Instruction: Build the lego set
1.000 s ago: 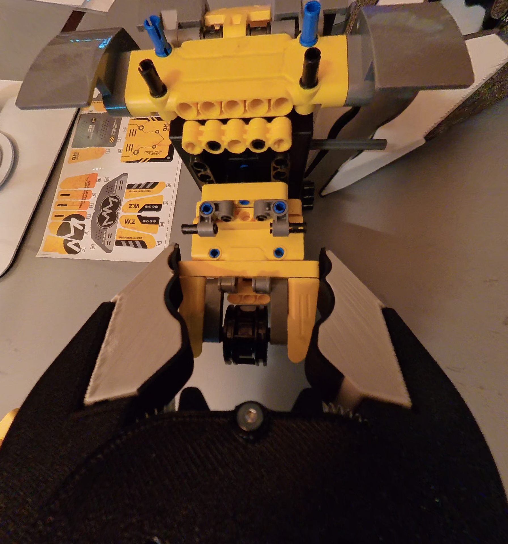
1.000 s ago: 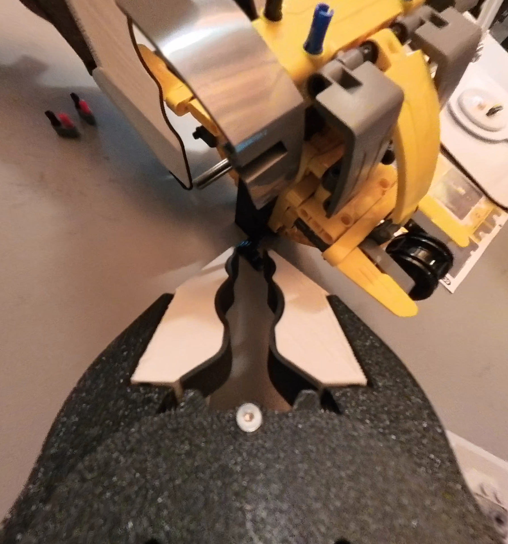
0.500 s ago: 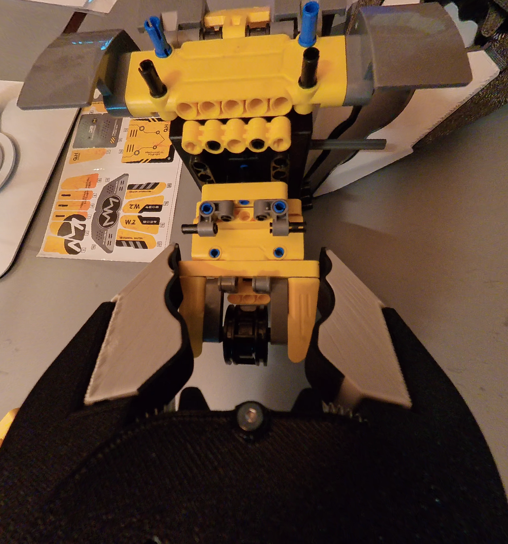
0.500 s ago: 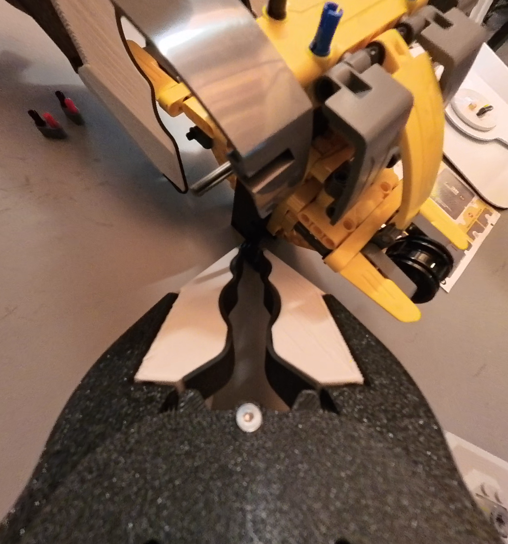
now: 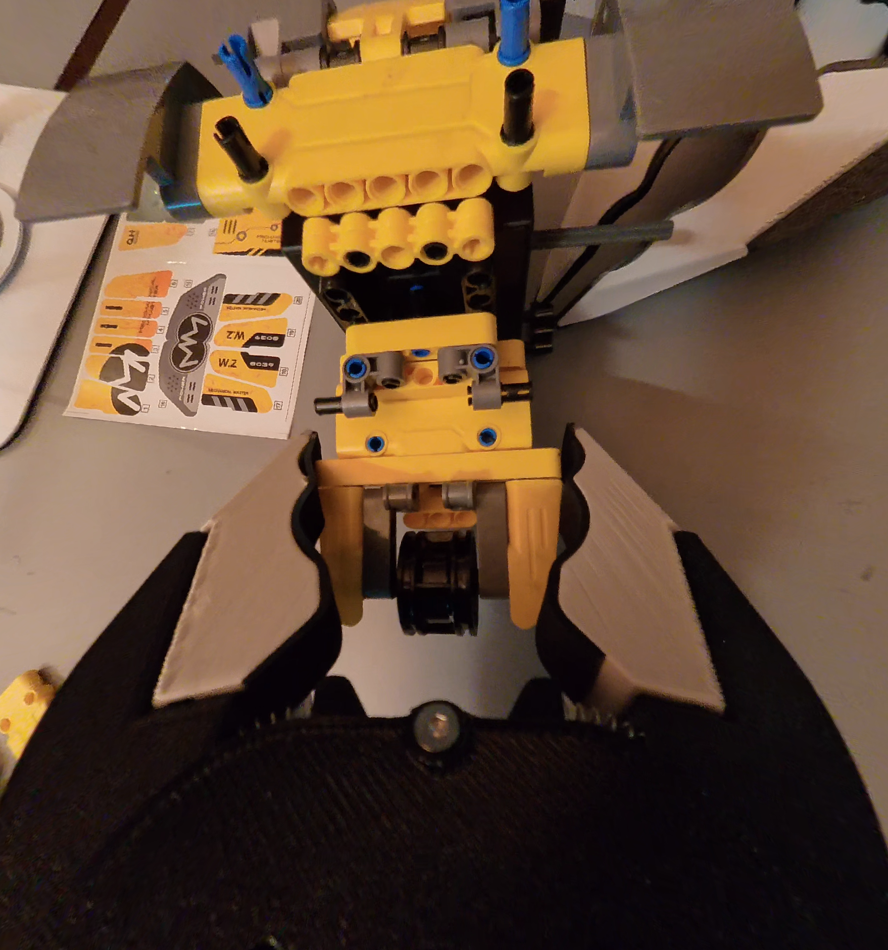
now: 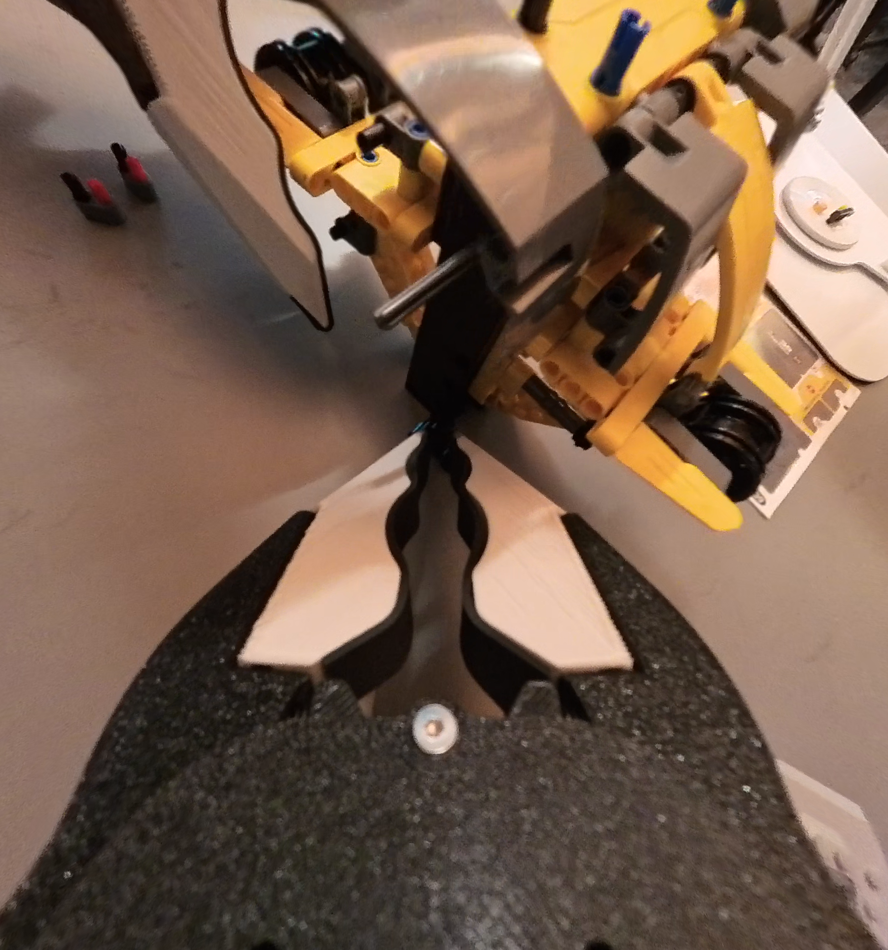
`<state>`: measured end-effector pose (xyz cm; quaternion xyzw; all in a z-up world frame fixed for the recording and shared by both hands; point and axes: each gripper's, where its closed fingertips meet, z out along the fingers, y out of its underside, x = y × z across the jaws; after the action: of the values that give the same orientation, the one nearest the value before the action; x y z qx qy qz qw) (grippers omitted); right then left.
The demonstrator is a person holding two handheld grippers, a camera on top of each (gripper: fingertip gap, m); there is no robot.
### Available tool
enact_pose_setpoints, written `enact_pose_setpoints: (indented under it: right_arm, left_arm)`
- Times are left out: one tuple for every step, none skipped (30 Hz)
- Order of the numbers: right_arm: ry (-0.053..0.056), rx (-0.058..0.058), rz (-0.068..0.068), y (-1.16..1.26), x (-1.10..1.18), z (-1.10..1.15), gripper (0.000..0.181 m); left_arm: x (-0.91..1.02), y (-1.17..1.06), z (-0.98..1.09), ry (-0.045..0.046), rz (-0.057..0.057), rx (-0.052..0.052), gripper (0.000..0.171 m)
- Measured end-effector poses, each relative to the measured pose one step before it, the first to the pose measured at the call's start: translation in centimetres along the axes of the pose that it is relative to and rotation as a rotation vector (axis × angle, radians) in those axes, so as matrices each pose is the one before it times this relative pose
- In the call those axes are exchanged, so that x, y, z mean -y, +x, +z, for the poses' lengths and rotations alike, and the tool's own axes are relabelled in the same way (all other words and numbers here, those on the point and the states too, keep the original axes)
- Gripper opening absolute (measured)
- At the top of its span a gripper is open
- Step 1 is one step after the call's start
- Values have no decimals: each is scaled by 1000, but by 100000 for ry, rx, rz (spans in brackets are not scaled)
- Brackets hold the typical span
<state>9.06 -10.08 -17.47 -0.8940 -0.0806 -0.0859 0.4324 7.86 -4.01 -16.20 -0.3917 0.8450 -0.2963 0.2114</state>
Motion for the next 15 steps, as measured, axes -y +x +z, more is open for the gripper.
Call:
enact_pose_setpoints:
  right_arm:
    - [787,214,-523,-36,144,-82,6]
    - [724,389,-882,-77,132,-91,6]
    - [722,158,-1495,-85,127,-115,0]
    - [448,-1058,-1464,89,119,-117,0]
    - [-34,-1257,-1652,121,66,-109,0]
    - [-289,-1253,-1774,110,14,-63,0]
    - [-841,-951,-1402,78,-86,-15,0]
    - [-1541,-524,-542,32,-226,70,0]
    - [-2082,-21,228,-13,-312,108,0]
    - [-1801,-210,451,33,-298,111,0]
    - [-1072,-399,653,61,-187,67,0]
    - [-405,172,1162,-20,-57,29,0]
    - [162,696,1959,-107,57,-3,3]
    - [344,1361,2542,-201,114,-6,6]
    - [146,1843,2940,-259,109,26,9]
  left_arm:
    - [13,11,-8,185,-1801,-589,89]
    - [10,5,-6,81,-2165,-606,89]
    - [87,-21,-51,464,-1627,-210,89]
    - [70,7,-69,176,-625,239,89]
    - [10,7,-36,-332,99,582,89]
    - [-89,33,-1,-980,466,623,89]
    - [-11,39,-14,-334,760,655,89]
    - [34,46,-1,-45,420,513,89]
    - [20,26,-12,-111,-145,364,89]
    - [26,16,-8,-89,-822,53,89]
    - [37,-1,-4,210,-1436,-120,89]
    - [58,-10,-5,412,-2028,-205,89]
    - [74,-85,14,623,-1107,431,89]
    - [-9,-93,31,6,-223,814,89]
    - [-108,-75,50,-772,134,784,89]
